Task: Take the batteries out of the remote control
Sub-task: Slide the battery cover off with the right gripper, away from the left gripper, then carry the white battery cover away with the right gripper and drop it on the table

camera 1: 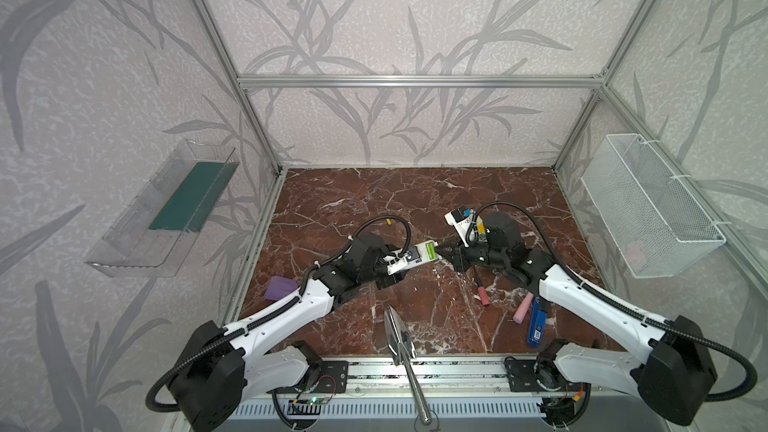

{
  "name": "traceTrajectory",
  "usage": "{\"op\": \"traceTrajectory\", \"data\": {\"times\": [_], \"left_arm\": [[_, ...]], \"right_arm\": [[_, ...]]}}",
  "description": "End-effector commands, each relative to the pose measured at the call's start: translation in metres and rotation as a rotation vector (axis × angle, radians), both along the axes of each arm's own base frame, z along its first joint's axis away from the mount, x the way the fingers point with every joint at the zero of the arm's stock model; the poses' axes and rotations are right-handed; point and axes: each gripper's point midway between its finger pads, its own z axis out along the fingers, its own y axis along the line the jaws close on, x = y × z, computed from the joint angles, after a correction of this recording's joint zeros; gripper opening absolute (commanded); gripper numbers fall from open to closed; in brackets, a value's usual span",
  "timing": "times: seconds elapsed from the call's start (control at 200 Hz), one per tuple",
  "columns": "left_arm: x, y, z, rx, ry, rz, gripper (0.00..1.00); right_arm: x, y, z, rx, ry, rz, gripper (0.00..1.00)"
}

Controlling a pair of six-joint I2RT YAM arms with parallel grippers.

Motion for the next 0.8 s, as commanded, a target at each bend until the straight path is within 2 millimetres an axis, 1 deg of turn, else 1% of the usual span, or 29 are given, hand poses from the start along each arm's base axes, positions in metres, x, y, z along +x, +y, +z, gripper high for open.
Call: {"op": "traceTrajectory", "data": {"times": [0.0, 0.16, 0.275, 0.615, 0.795], "left_arm": [[0.003, -0.009, 0.019, -0.068, -0.029, -0.016, 0.28], [0.004, -0.012, 0.025, -0.101, -0.042, -0.021, 0.28], [0.005, -0.011, 0.025, -0.098, -0.043, -0.020, 0.28], [0.012, 0.000, 0.005, -0.044, -0.023, 0.024, 0.28], [0.017, 0.013, -0.011, 0.015, 0.010, 0.059, 0.28]], "right_arm": [[0.000, 0.003, 0.003, 0.013, 0.002, 0.012, 0.04], [0.002, 0.005, -0.005, 0.008, 0.025, 0.010, 0.02], [0.003, 0.008, -0.004, 0.025, 0.024, 0.018, 0.00], [0.003, 0.014, 0.008, 0.056, 0.006, 0.045, 0.00], [0.006, 0.009, 0.021, 0.055, -0.037, 0.017, 0.00]]}}
